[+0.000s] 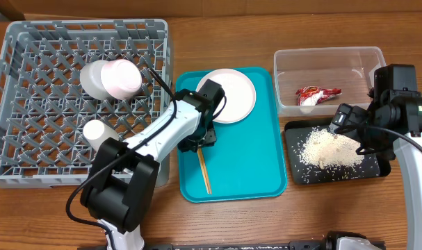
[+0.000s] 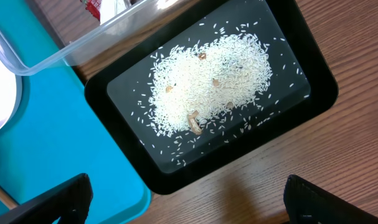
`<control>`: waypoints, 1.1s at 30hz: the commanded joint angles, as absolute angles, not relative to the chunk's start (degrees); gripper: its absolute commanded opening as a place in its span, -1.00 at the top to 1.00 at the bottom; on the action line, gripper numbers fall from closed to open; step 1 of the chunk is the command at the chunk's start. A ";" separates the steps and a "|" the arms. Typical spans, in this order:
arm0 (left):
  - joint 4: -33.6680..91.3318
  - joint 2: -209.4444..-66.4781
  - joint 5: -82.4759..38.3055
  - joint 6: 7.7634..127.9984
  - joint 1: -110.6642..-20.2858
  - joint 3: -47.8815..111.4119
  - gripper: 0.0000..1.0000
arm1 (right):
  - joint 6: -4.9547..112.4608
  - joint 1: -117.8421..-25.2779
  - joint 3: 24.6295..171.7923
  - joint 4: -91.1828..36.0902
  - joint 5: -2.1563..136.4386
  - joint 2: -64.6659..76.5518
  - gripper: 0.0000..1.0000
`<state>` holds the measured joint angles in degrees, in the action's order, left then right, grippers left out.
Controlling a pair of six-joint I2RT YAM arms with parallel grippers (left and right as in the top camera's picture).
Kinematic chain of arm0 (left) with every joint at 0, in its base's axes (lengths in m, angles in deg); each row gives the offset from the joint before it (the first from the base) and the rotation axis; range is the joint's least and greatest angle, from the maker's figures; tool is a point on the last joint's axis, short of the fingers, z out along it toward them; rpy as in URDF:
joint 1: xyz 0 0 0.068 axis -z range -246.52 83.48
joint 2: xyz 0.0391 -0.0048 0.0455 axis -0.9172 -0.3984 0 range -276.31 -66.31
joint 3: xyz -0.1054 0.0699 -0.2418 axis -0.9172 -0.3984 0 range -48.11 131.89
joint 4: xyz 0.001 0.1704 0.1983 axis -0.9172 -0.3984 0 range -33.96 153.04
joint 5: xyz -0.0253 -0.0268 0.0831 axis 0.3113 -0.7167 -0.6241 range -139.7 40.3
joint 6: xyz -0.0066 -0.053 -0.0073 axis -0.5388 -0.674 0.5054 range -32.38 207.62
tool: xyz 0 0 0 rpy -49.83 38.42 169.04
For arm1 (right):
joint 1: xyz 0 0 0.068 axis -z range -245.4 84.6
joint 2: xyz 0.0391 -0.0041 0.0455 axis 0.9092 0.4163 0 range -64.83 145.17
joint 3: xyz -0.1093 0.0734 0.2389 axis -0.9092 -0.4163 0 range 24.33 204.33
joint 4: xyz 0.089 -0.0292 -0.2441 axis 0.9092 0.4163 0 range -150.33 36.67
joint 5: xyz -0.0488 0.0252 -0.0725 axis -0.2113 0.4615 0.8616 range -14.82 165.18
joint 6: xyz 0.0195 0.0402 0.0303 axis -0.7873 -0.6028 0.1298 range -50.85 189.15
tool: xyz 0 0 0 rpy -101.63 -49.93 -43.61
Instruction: Sort waste into correct bins and load items into the dishwasher
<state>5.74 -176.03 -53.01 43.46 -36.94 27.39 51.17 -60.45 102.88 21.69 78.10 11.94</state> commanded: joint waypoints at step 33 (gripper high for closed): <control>11.01 -175.72 -54.54 39.15 -37.14 20.18 0.01 | 51.35 -60.16 103.38 21.93 78.06 11.72 -1.00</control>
<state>10.66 -175.65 -53.82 39.94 -37.64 22.41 51.17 -60.45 102.88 21.99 78.15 11.94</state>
